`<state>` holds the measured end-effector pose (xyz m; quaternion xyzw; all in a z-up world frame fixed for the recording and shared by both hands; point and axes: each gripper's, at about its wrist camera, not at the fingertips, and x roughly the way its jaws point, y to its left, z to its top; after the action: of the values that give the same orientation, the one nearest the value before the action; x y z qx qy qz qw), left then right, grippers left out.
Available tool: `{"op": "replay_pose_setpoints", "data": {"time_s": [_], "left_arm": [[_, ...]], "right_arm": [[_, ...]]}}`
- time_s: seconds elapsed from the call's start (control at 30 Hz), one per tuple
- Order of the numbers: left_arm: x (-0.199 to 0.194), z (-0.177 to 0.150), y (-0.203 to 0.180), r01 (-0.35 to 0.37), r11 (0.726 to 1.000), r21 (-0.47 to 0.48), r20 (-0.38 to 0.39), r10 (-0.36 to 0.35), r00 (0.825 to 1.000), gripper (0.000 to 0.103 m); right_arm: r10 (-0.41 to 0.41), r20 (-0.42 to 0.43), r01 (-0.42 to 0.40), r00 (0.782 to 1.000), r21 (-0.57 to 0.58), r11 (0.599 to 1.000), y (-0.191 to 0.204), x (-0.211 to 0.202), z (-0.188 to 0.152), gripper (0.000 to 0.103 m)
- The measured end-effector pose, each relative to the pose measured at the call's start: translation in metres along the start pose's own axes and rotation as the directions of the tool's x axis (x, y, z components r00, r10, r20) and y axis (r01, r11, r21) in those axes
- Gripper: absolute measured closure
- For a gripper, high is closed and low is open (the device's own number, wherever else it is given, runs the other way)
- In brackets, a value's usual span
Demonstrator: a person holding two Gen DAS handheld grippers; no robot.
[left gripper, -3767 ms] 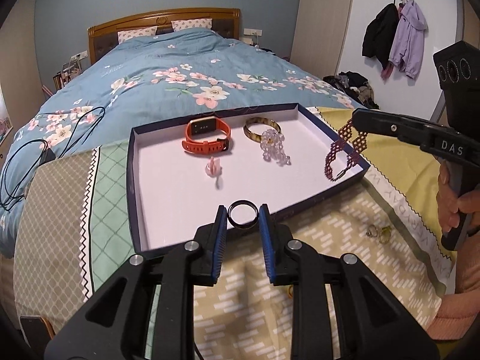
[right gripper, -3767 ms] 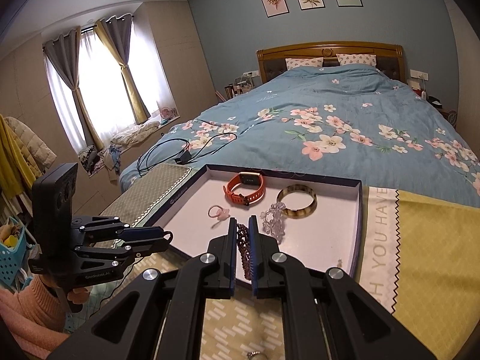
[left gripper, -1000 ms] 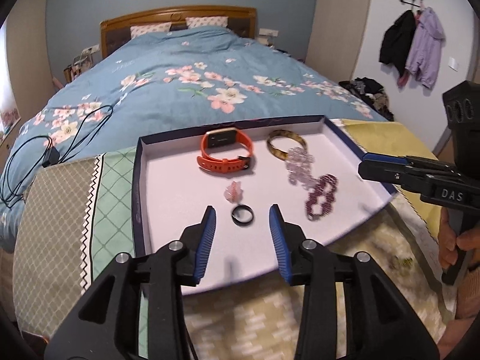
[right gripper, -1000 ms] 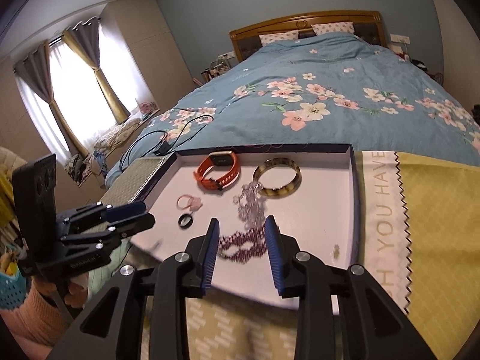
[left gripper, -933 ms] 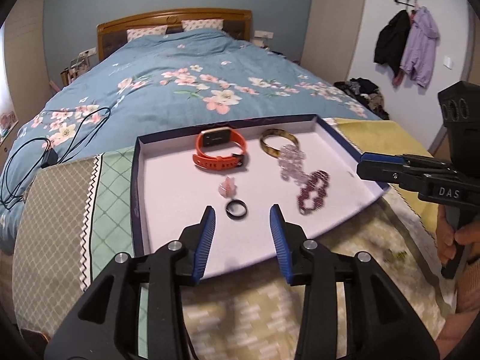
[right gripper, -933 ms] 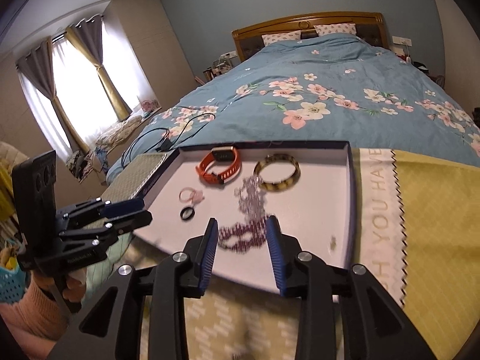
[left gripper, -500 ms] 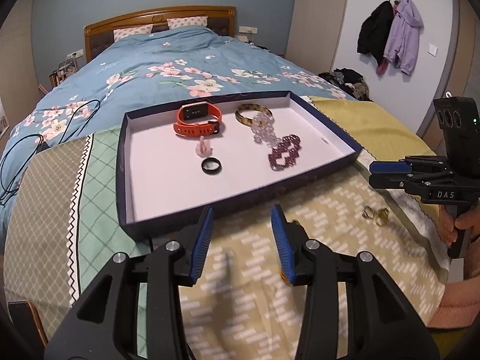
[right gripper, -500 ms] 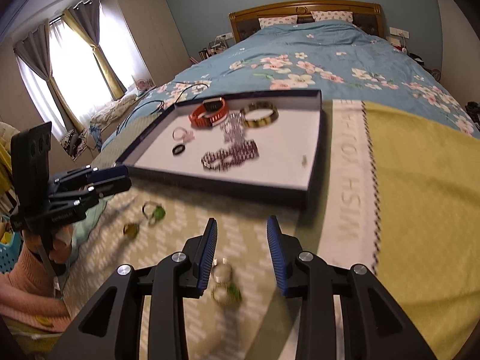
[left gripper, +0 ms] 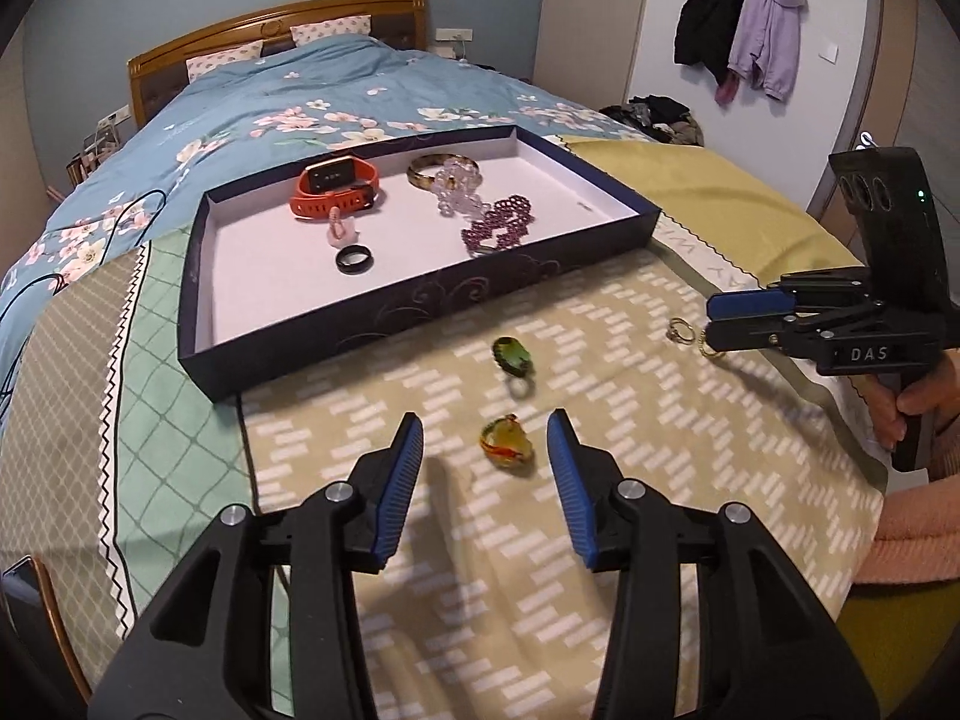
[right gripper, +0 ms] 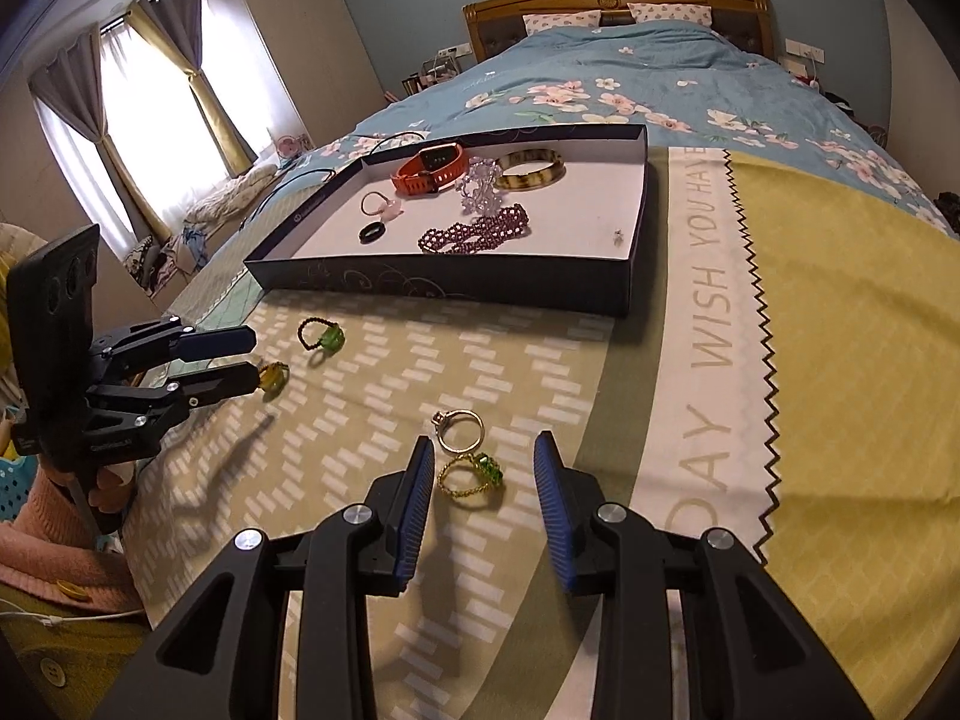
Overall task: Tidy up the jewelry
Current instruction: 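Grasp the yellow-stone ring with the left gripper while the right gripper grasps the green-stone ring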
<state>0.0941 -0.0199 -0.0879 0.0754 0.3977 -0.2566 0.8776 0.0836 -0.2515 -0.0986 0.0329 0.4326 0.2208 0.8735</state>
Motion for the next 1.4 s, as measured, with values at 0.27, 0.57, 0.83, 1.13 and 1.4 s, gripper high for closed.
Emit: {"op": "replay_pose_setpoints", "data": {"time_s": [0.27, 0.57, 0.83, 1.13, 1.4], "left_arm": [[0.011, 0.0, -0.006, 0.007, 1.0, 0.0, -0.049, -0.007, 0.999, 0.064], [0.018, 0.001, -0.005, -0.008, 1.0, -0.013, -0.065, 0.007, 0.998, 0.074], [0.018, 0.001, -0.005, -0.031, 0.999, -0.018, -0.063, 0.03, 0.998, 0.085], [0.009, -0.004, -0.002, -0.018, 0.999, -0.044, -0.037, 0.017, 0.999, 0.085], [-0.006, 0.003, -0.002, -0.013, 0.998, -0.054, 0.009, 0.013, 1.0, 0.085]], "right_arm": [[-0.02, 0.006, 0.02, 1.0, -0.032, 0.999, 0.004, -0.001, -0.003, 0.071], [-0.025, 0.014, 0.025, 1.0, -0.035, 0.999, 0.004, -0.001, -0.004, 0.082], [-0.035, 0.016, 0.035, 0.999, -0.036, 0.999, 0.005, -0.001, -0.005, 0.094], [0.002, 0.037, -0.002, 0.999, -0.009, 1.0, 0.004, -0.004, -0.002, 0.095], [0.04, 0.076, -0.041, 0.996, 0.015, 0.999, 0.004, -0.011, 0.006, 0.095]]}}
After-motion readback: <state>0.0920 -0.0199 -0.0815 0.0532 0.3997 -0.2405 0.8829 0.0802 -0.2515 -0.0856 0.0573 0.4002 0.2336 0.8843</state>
